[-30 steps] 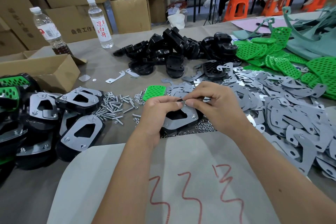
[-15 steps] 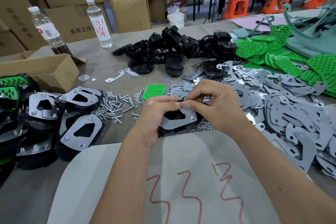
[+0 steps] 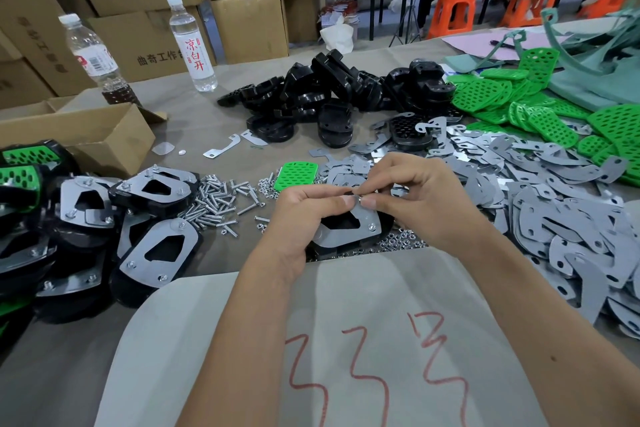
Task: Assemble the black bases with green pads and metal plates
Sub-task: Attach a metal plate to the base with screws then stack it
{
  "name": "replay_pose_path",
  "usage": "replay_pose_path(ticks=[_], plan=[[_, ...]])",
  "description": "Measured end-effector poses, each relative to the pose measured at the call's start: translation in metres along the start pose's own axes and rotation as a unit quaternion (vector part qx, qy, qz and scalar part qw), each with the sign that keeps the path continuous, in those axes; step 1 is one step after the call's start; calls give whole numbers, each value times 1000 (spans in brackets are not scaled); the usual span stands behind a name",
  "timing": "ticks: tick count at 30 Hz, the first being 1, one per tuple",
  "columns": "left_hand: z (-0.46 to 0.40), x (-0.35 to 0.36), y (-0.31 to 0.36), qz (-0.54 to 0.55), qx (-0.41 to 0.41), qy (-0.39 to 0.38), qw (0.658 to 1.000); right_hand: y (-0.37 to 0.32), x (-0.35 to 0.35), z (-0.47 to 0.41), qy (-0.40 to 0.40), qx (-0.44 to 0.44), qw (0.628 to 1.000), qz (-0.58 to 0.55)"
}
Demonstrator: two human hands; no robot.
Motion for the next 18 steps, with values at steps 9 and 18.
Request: replay_pose_path(ticks=[9,18], plan=[[-2,-1,0,-19,10,1,1000,1,-1,0,6,5,1000,13],[-2,-5,-1,13,7,30,999,7,-16,3,103,57,993,-3]])
Point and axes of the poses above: each hand's wrist, its own z-axis away from the middle knuckle, its own x-axis out of the palm, y = z × x, the point moved 10 cm from there along -z, towards the middle knuckle
